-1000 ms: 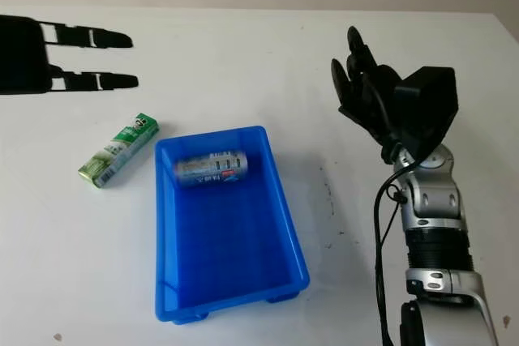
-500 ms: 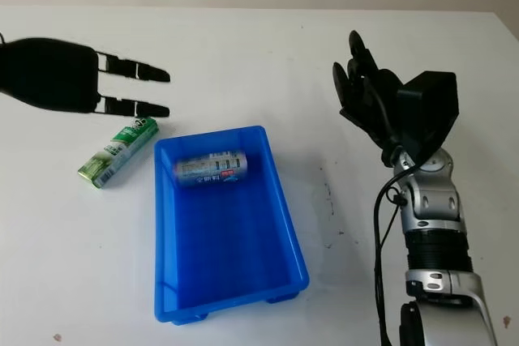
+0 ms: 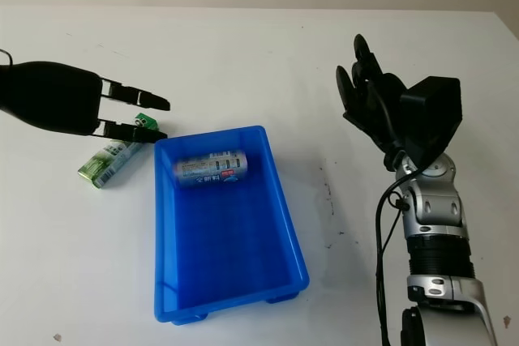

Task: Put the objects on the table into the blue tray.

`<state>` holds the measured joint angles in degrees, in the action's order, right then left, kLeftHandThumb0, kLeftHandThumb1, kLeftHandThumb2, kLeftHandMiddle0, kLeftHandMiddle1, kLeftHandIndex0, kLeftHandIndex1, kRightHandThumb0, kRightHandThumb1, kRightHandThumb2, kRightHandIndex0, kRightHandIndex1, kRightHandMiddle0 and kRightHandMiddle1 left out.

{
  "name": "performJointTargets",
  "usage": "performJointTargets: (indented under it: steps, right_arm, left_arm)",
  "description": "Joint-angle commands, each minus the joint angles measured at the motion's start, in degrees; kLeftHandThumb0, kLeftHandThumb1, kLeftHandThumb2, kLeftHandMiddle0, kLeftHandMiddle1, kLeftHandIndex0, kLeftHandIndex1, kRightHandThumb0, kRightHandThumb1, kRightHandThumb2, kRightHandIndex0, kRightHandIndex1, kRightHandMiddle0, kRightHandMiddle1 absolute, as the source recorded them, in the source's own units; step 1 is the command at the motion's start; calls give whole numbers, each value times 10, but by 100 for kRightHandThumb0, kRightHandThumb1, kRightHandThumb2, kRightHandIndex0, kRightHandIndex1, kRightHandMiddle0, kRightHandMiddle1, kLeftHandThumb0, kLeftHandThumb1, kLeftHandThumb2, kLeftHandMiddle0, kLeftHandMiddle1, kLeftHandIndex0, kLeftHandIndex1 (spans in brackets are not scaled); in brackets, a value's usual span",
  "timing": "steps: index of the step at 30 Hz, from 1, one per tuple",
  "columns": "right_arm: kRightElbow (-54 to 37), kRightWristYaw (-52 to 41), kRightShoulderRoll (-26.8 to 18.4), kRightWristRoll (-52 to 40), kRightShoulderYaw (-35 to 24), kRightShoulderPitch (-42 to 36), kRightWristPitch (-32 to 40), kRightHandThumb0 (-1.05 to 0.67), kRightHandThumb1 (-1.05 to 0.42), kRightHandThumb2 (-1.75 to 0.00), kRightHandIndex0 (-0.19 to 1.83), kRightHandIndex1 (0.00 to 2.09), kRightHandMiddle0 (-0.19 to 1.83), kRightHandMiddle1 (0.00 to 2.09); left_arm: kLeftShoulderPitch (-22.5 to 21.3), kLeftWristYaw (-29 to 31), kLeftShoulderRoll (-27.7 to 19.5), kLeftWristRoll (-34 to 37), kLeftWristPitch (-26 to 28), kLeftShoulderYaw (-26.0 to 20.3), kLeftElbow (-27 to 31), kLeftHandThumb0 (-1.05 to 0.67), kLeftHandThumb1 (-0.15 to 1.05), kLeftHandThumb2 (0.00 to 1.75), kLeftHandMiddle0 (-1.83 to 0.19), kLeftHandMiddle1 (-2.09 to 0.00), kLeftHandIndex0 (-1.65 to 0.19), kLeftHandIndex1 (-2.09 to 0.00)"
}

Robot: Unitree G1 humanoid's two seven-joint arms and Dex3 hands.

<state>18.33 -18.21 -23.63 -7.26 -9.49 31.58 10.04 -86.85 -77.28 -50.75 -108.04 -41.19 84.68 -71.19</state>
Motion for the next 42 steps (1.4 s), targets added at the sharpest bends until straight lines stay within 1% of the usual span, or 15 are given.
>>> performJointTargets:
  steps: [1, 5, 10, 11, 12, 13, 16, 18, 22, 27, 31, 35, 38, 40, 42]
  right_arm:
    - [-14, 4, 0, -2, -3, -2, 3, -57, -105, -66, -19, 0, -19, 0]
    - [-15, 0, -3, -5, -4, -2, 4, -58, -105, -66, -19, 0, -19, 0]
    - [-9, -7, -7, -8, -8, -4, 0, -59, -105, -65, -19, 0, -19, 0]
    - [-11, -6, -7, -8, -9, -5, 1, -59, -105, -64, -19, 0, -19, 0]
    - [-14, -4, -6, -8, -10, -7, 2, -60, -105, -64, -19, 0, -19, 0]
    - [-17, -3, -5, -9, -11, -8, 5, -60, -105, -64, -19, 0, -19, 0]
    - [-22, -5, -6, -14, -15, -12, 6, -60, -105, -63, -19, 0, -19, 0]
    - [-22, -4, -7, -15, -17, -13, 5, -61, -105, -62, -19, 0, -19, 0]
    - [-34, 2, -7, -13, -18, -16, 15, -62, -105, -61, -19, 0, -19, 0]
    - [-38, 1, -8, -16, -23, -19, 18, -62, -105, -60, -19, 0, -19, 0]
    - [-40, -1, -7, -19, -26, -21, 19, -60, -105, -62, -19, 0, -19, 0]
    - [-40, 0, -6, -21, -26, -21, 22, -58, -105, -62, -19, 0, -19, 0]
    - [-40, 0, -6, -21, -25, -21, 24, -58, -105, -63, -19, 0, -19, 0]
    - [-38, -2, -8, -19, -23, -20, 23, -58, -105, -63, -19, 0, -19, 0]
    - [-36, -2, -9, -16, -22, -19, 22, -59, -105, -63, -19, 0, -19, 0]
  left_arm:
    - [9, 9, -16, 4, -10, 8, 1, -16, 105, 47, -4, -5, 1, -6]
    - [18, 29, -25, 6, -22, 12, 12, -17, 105, 56, -7, -7, -5, -10]
    - [37, 23, -26, 4, -21, 23, 20, -21, 105, 25, -34, -19, -25, -25]
    - [41, 14, -23, 5, -26, 25, 19, -23, 105, 18, -36, -33, -21, -51]
    - [45, 5, -19, 5, -29, 28, 17, -24, 103, 12, -29, -68, -14, -87]
    - [49, -6, -14, 3, -28, 33, 15, -27, 100, 8, -13, -120, -10, -123]
    - [60, -40, 0, -6, -4, 47, 9, -31, 97, 5, 8, -179, -8, -164]
    - [68, -47, 10, 0, -6, 47, 4, -32, 96, 5, 10, -197, -10, -174]
    - [84, -47, 24, 27, -34, 35, 2, -31, 96, 5, -5, -198, -24, -181]
    - [92, -50, 39, 31, -17, 40, 7, -31, 102, 7, -3, -200, -15, -194]
    - [97, -41, 48, 46, -24, 32, 9, -29, 105, 17, -17, -209, -12, -203]
    - [101, -17, 53, 74, -38, 16, 12, -30, 105, 21, -43, -209, -14, -209]
    - [105, 36, 52, 109, -46, -11, 16, -47, 105, 30, -100, -209, -47, -209]
    - [106, 80, 49, 139, -71, -34, 15, -46, 105, 34, -118, -209, -61, -209]
    - [105, 99, 44, 149, -68, -45, 20, -42, 105, 30, -122, -209, -61, -209]
